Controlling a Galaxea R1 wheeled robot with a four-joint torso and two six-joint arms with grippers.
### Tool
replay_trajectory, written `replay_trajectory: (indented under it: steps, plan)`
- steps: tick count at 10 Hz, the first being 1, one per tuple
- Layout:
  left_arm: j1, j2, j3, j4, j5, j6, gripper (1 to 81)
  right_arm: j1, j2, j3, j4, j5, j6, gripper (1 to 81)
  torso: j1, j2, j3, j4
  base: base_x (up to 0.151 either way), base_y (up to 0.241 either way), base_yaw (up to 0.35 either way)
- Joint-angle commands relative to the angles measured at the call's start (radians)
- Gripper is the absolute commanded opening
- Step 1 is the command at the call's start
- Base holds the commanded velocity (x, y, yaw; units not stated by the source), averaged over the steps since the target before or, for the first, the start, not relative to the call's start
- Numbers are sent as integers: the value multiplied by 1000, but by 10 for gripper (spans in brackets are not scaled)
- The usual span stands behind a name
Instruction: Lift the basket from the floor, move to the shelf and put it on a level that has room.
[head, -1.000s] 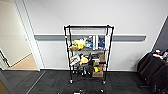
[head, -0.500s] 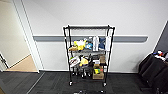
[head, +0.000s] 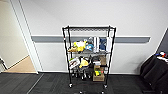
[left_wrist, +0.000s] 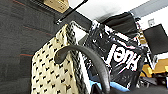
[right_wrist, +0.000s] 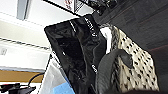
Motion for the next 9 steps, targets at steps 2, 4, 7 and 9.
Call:
replay_trajectory:
  steps: [2, 4, 7, 9]
  plan:
    - [-95, -65, 83, -20, 30, 39, 10, 63, -36, 80, -17, -4, -5, 10, 0, 0, 0, 0, 105, 0, 0]
    - [-75, -93, 119, -20, -1, 53, 10, 35, -50, 123, -33, 32, -5, 10, 0, 0, 0, 0, 93, 0, 0]
    - [-61, -111, 180, -10, -25, 64, 10, 17, -70, 150, -40, 54, -6, 10, 0, 0, 0, 0, 93, 0, 0]
    - [-61, -103, 186, -7, -25, 64, 10, 17, -81, 158, -40, 54, -6, 10, -1, 0, 0, 0, 126, -33, 0]
